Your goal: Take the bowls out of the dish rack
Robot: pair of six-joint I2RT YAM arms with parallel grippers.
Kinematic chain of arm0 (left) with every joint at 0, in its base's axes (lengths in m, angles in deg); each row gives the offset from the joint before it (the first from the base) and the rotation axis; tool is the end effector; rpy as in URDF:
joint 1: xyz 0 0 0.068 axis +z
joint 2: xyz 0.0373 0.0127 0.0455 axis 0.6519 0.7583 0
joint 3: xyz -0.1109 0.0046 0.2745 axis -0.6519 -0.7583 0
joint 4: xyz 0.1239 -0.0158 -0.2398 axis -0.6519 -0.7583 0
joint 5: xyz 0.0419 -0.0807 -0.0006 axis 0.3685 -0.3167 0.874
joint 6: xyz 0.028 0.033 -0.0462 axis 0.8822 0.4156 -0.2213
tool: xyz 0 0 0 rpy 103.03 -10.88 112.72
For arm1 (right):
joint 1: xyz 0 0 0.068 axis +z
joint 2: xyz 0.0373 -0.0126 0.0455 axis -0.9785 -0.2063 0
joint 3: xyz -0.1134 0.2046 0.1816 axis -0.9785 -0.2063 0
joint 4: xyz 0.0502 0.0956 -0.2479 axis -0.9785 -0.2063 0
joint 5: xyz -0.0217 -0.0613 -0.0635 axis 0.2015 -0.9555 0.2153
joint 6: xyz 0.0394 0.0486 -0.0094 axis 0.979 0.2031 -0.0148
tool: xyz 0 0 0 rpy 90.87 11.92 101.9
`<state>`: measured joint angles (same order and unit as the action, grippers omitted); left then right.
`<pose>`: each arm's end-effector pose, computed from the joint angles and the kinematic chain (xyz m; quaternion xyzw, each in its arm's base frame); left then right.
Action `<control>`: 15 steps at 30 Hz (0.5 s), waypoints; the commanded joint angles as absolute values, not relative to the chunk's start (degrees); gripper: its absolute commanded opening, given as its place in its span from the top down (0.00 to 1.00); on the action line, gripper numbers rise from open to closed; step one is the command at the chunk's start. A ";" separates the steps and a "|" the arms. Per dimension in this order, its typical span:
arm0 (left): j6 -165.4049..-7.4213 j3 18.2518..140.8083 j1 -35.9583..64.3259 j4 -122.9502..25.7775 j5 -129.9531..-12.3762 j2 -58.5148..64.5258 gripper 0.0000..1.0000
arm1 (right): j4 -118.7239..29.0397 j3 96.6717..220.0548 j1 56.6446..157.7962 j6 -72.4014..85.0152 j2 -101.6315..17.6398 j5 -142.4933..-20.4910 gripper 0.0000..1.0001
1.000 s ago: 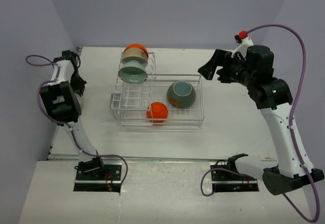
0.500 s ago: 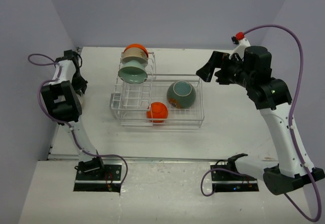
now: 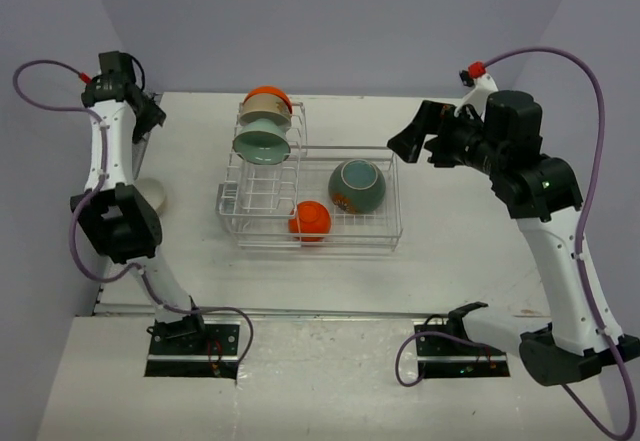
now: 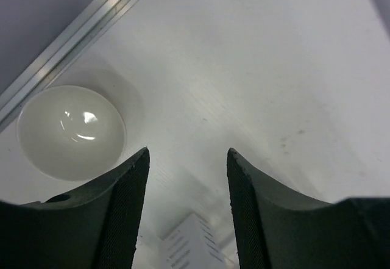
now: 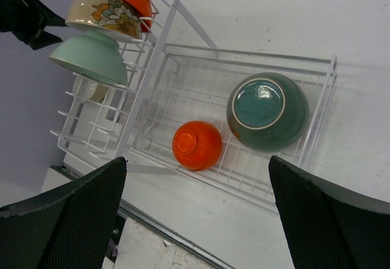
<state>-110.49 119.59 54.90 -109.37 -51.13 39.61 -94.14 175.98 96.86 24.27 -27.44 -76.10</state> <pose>0.4297 0.1191 0.3377 -0.4289 0.8563 0.0467 0.2841 0.2020 0.0804 0.4980 -0.0189 0.8314 0.2909 0.4730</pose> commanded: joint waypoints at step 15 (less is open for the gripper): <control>-155.03 81.50 51.50 -86.13 -82.92 -18.05 0.52 | -94.70 176.42 97.69 26.47 -22.09 -75.95 0.01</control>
